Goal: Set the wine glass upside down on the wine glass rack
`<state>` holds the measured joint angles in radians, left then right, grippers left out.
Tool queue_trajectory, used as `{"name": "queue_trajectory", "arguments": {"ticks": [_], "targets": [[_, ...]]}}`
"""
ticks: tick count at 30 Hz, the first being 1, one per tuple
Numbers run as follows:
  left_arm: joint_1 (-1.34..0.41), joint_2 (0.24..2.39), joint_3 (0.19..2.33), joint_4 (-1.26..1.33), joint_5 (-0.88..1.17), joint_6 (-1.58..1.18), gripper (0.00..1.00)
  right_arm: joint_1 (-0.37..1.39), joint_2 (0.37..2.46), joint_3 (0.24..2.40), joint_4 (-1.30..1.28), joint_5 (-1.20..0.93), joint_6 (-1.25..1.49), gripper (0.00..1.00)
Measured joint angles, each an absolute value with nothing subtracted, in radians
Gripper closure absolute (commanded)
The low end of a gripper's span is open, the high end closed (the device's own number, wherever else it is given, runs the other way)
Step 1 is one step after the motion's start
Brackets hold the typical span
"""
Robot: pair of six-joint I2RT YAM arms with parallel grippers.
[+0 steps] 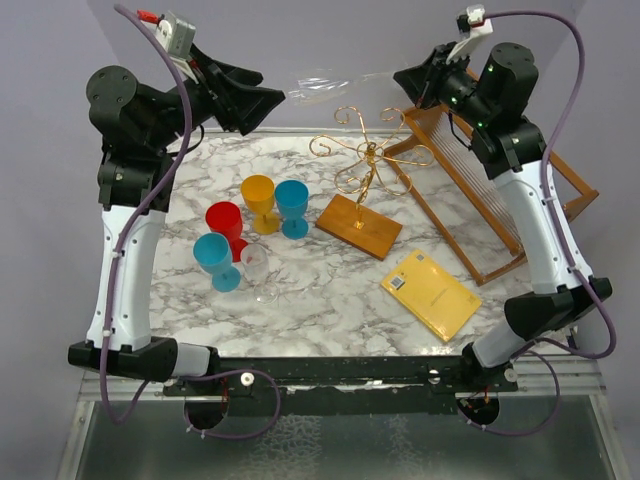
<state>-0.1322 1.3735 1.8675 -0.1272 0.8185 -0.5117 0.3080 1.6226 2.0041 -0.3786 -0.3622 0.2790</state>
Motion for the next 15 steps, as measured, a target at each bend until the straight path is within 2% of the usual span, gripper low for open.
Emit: {"name": "queue_trajectory", "arguments": {"ticks": [5,15], "targets": [[-0.132,1.325,1.872,-0.231,0.783,-0.411,0.23,0.278,1.535,1.929,-0.397,-0.232,0.165,0.99],[-0.132,1.274,1.883,-0.423,0.595,-0.182,0.23,0.139,1.313,1.779,-0.381,0.002,-0.112,0.99]]}}
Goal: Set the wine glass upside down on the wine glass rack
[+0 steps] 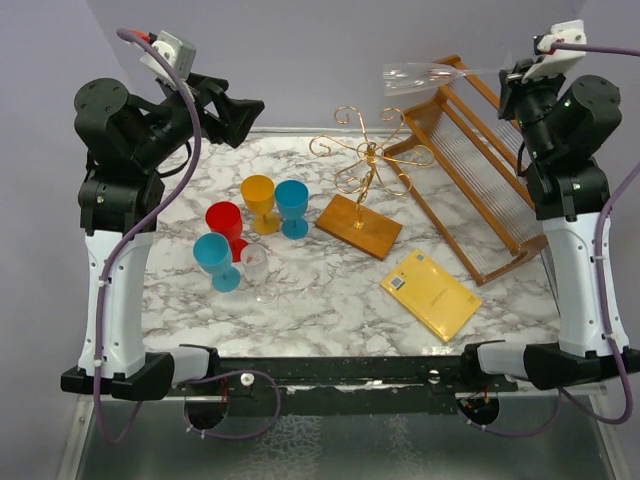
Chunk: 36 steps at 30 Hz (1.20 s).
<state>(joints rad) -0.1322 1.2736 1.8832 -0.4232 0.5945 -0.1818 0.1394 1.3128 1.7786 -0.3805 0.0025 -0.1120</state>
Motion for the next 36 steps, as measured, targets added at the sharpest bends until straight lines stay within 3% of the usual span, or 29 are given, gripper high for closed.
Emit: {"name": "queue_trajectory", "arguments": {"ticks": [16,36], "targets": [[-0.132,1.226,1.822,-0.526,0.506,0.029,0.22,0.039,1.172,1.632,-0.348,0.171,-0.606,0.99],[-0.132,1.241,1.804,-0.567,0.467,0.138,0.22,0.044,1.286,1.678,-0.582,-0.058,-0.914,0.99]]}}
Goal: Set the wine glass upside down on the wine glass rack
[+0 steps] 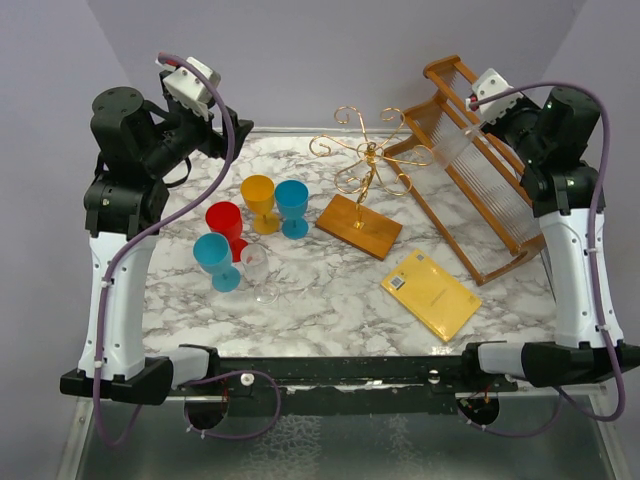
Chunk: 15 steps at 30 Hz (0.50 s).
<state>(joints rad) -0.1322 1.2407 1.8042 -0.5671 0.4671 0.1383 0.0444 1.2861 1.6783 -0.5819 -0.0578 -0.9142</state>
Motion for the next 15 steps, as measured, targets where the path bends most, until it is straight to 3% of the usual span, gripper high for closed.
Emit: {"name": "queue_trajectory", "arguments": {"ticks": [15], "targets": [[-0.132,1.271,1.804,-0.61,0.438,0.214,0.22,0.185,1.487,1.747,-0.636,-0.134,-1.147,0.99]]}}
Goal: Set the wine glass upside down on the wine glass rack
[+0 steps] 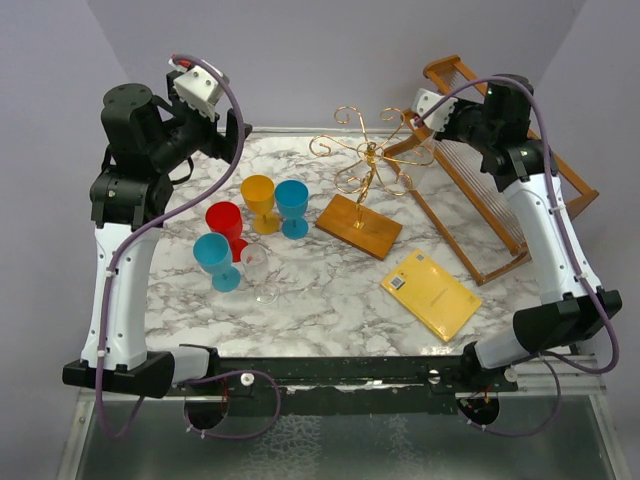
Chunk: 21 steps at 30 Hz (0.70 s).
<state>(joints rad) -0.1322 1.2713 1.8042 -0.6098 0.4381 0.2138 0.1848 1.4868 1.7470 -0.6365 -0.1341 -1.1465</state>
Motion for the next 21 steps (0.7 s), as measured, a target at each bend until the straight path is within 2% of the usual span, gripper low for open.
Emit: {"name": "queue_trajectory", "arguments": {"ticks": [21], "targets": [[-0.132,1.274,1.757,-0.608,0.372,0.295,0.21,0.318,1.557,1.867,-0.846,-0.242,-1.39,0.99]]}}
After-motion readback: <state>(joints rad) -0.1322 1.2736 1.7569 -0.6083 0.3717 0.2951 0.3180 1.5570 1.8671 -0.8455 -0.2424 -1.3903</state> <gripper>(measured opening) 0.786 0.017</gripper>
